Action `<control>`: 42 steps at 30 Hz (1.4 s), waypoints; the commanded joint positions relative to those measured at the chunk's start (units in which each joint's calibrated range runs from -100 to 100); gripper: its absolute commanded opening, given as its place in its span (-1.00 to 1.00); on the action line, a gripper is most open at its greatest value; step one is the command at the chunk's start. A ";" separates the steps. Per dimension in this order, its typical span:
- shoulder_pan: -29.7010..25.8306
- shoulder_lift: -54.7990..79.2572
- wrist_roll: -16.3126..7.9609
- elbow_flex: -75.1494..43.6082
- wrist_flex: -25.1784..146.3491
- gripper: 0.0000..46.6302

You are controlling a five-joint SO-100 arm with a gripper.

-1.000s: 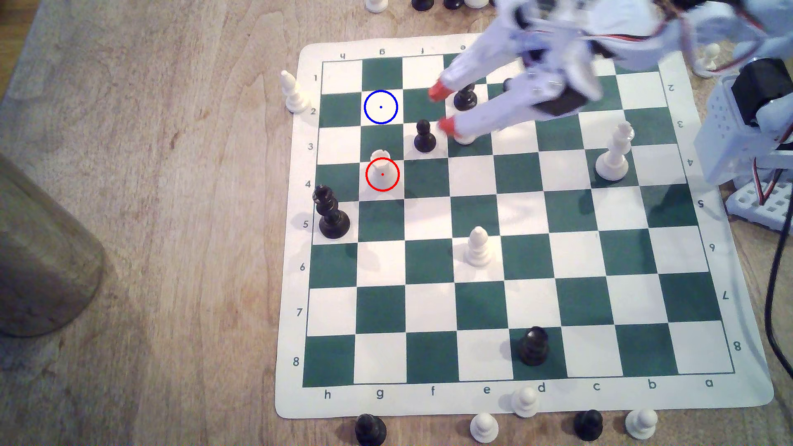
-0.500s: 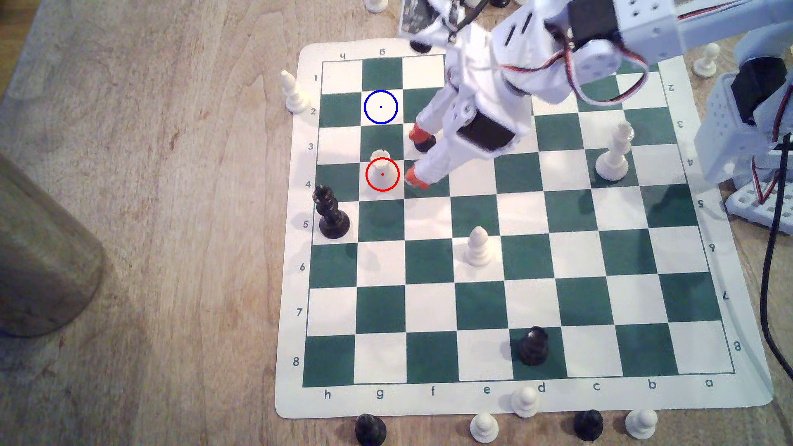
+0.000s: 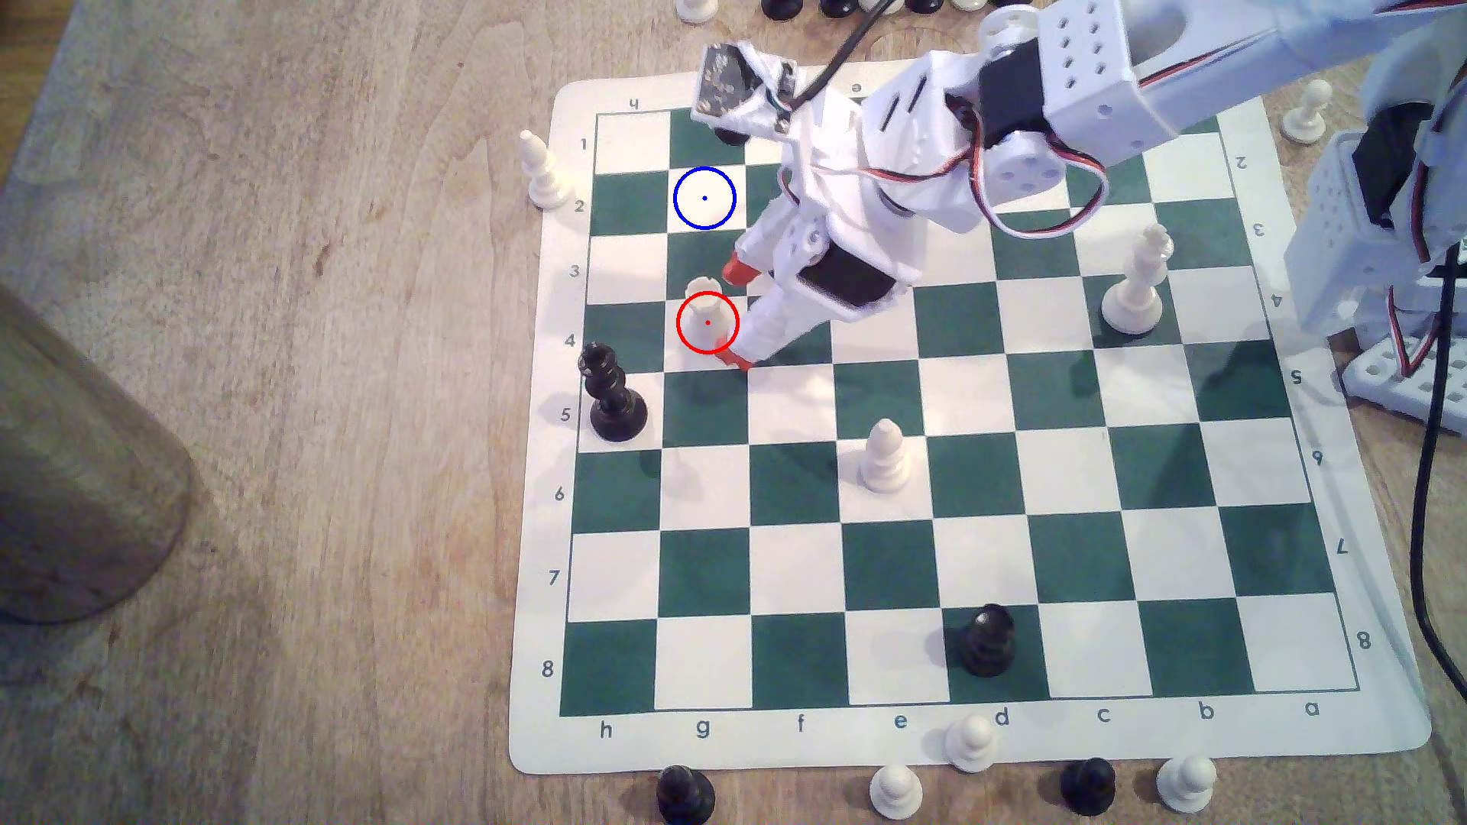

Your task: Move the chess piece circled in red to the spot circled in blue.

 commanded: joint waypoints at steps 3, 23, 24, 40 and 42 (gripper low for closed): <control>0.74 0.60 0.49 -5.71 -1.05 -0.18; 1.13 4.08 0.29 -7.16 -4.90 -0.21; 1.13 4.25 0.29 -7.25 -4.90 -0.22; 0.35 5.18 -0.93 -9.16 -5.72 -0.61; 0.27 5.35 -0.98 -9.25 -5.88 -0.67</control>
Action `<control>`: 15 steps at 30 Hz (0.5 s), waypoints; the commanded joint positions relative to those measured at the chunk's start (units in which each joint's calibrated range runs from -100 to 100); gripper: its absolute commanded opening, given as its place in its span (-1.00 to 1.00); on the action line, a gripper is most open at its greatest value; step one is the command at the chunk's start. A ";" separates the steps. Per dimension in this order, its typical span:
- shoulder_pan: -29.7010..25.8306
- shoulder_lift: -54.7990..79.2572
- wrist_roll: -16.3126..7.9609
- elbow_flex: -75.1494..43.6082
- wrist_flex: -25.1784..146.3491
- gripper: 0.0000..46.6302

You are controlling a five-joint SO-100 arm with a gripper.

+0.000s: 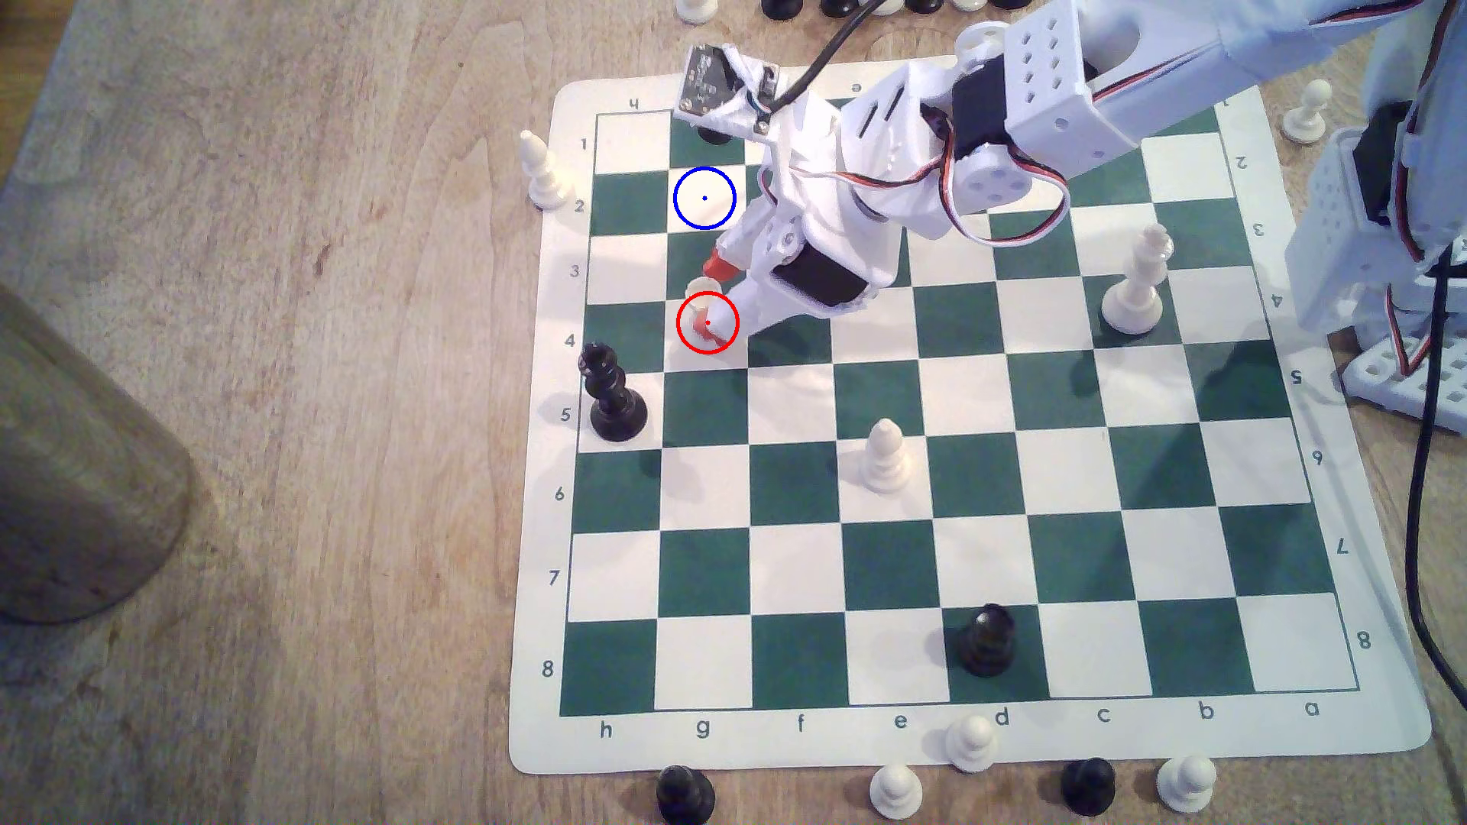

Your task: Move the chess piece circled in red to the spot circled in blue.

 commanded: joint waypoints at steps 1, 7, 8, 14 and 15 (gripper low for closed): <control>-0.77 -1.01 -0.34 -6.72 -1.42 -0.69; -0.77 -2.37 -0.44 -6.72 -1.42 -0.75; -0.77 -3.05 -0.49 -6.63 -1.42 -0.75; 0.01 -10.95 -0.34 -5.81 -0.20 -0.98; 0.09 -12.30 -0.10 -5.81 0.38 -0.99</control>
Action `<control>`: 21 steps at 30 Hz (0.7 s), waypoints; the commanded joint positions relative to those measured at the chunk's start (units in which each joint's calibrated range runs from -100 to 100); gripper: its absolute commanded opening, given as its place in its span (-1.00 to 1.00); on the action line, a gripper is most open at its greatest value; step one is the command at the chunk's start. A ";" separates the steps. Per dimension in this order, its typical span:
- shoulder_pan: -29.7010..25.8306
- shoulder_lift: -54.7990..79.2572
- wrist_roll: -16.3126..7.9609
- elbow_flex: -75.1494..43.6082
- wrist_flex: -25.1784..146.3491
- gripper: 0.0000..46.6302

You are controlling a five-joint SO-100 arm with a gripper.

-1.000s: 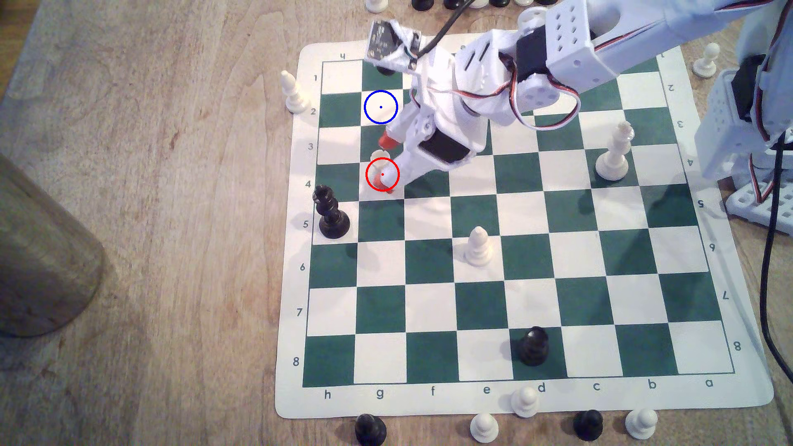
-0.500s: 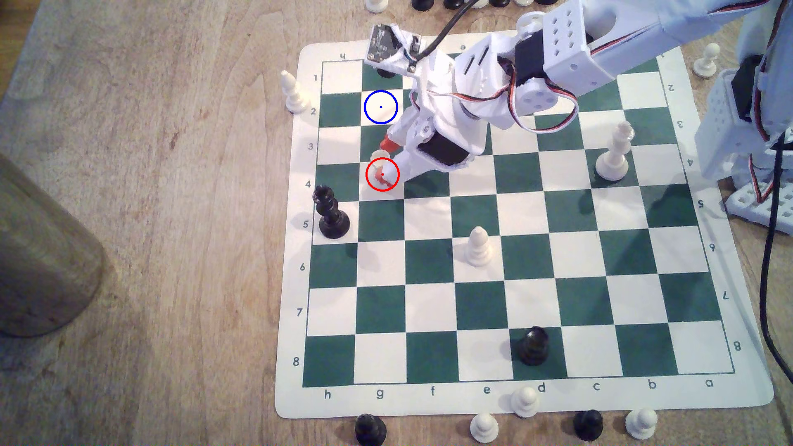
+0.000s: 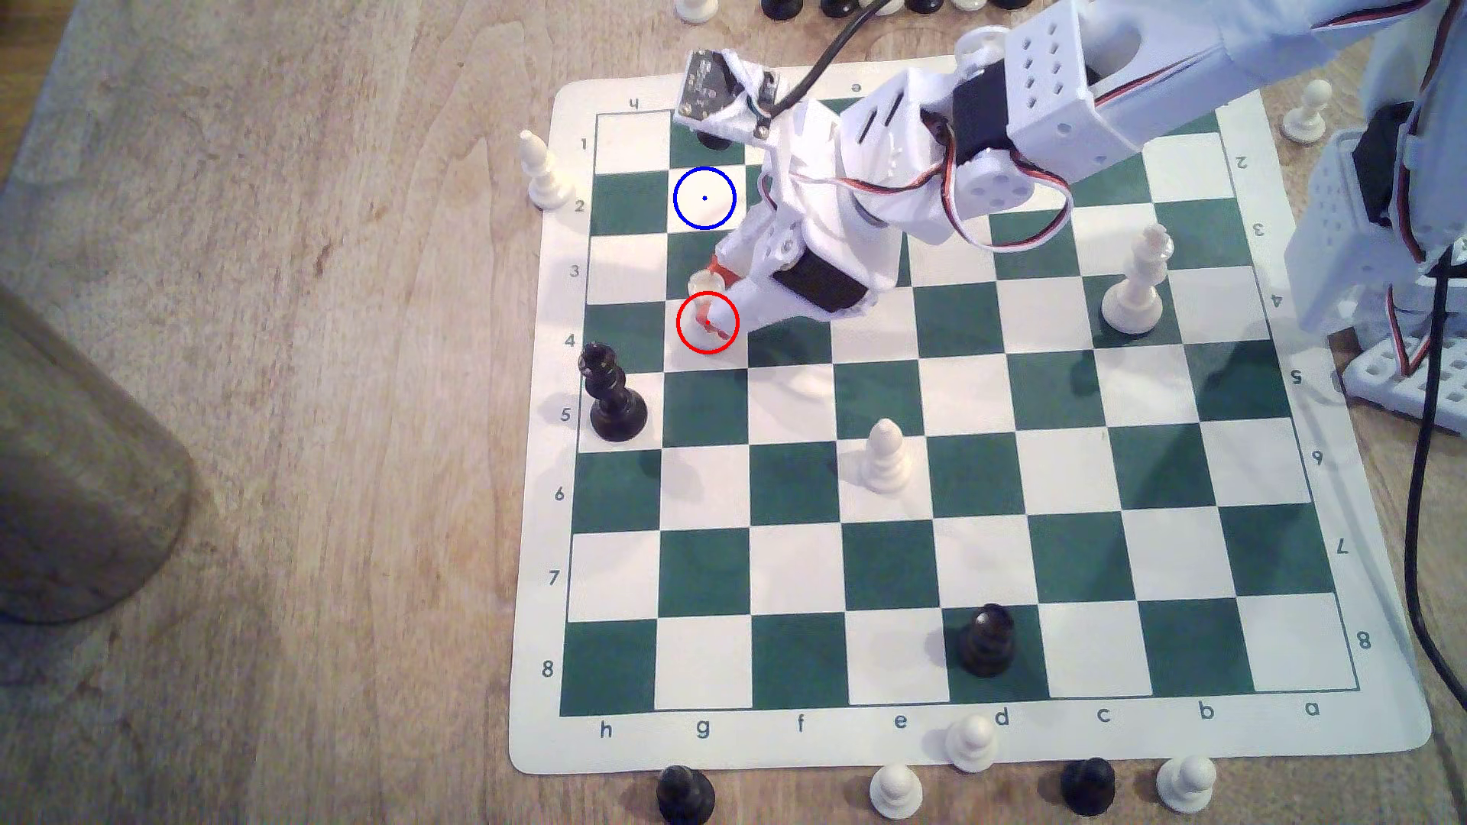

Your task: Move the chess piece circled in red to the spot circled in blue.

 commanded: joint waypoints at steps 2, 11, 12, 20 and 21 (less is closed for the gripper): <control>1.07 -13.94 0.63 -6.54 2.10 -0.99; 6.00 -15.98 1.66 -5.09 3.57 -0.99; 6.47 -15.30 1.95 -5.09 3.16 -0.99; 9.91 -7.49 3.61 -6.72 -1.18 -0.99; 10.07 -6.64 3.61 -7.26 -1.34 -0.99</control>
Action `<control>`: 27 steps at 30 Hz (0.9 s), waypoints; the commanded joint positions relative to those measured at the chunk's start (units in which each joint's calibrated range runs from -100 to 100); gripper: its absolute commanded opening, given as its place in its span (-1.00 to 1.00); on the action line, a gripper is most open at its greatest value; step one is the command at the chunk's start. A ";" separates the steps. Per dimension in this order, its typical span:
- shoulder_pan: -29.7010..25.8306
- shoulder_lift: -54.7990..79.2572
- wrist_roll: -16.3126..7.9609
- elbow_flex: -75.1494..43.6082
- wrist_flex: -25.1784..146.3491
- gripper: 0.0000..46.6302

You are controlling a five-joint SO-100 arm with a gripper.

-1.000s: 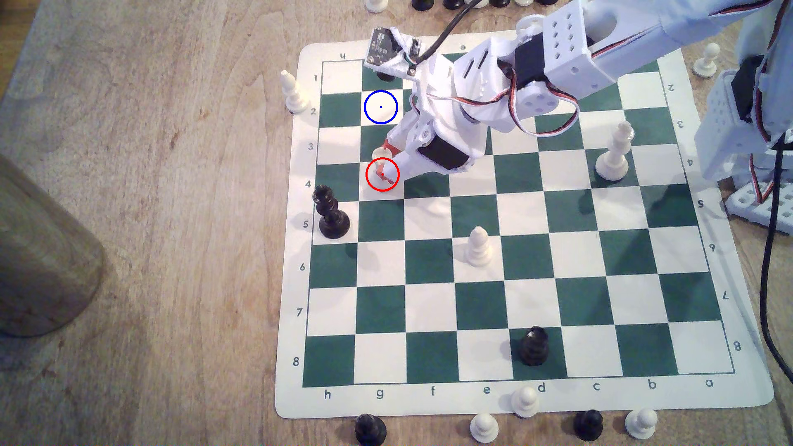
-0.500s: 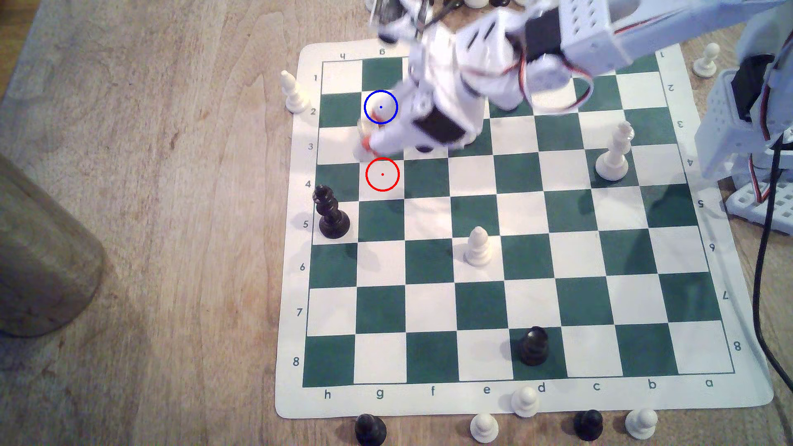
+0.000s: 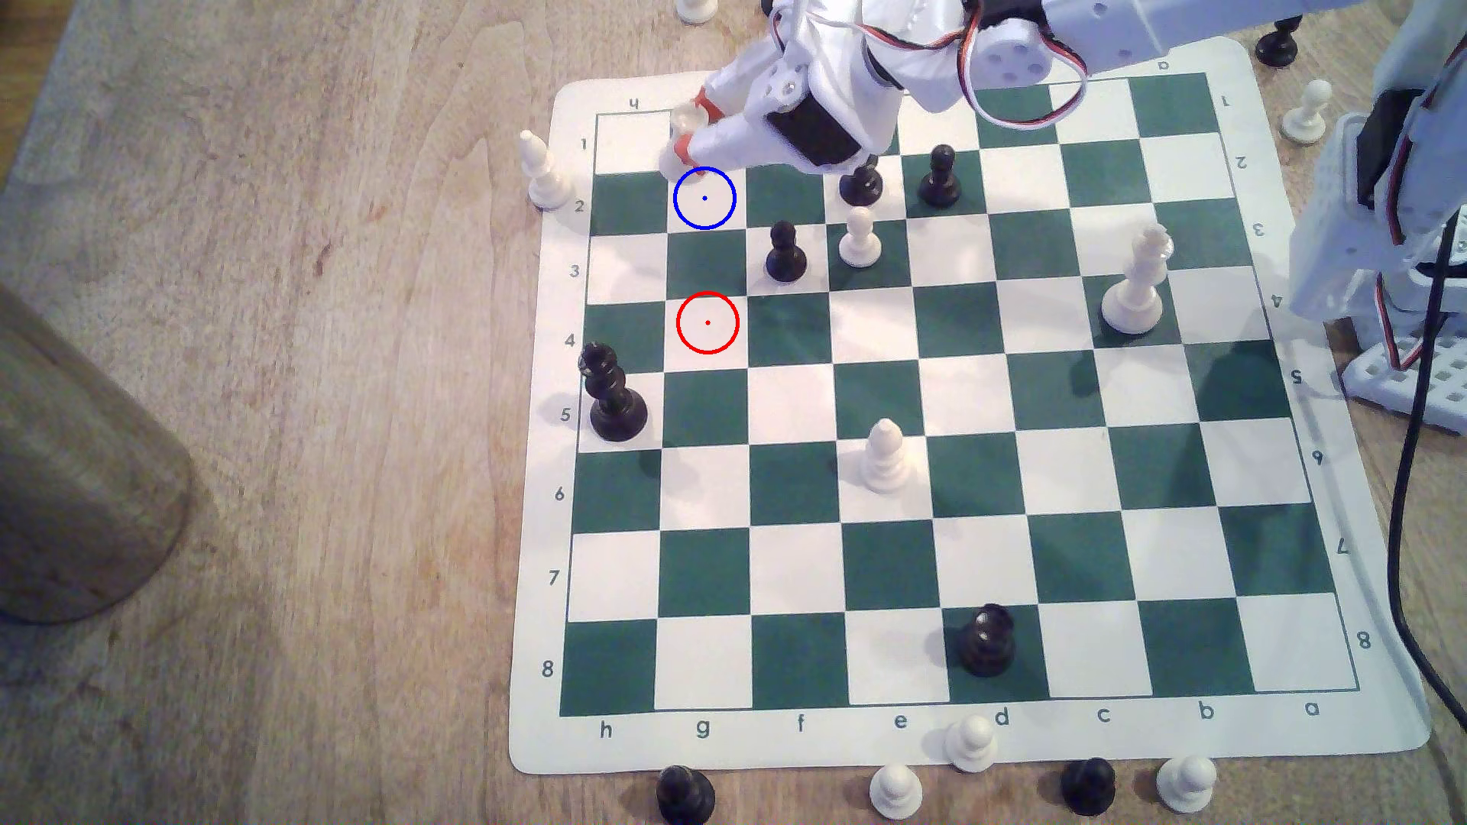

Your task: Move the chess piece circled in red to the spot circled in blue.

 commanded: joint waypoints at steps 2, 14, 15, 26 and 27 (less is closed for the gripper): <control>1.55 4.12 0.29 -9.17 -2.15 -0.99; 3.34 12.10 0.68 -15.51 -0.02 -0.99; 3.34 12.27 1.03 -15.51 0.80 -0.99; 3.19 13.72 1.27 -15.78 3.01 -0.99; 3.19 13.97 1.32 -15.87 3.09 -0.99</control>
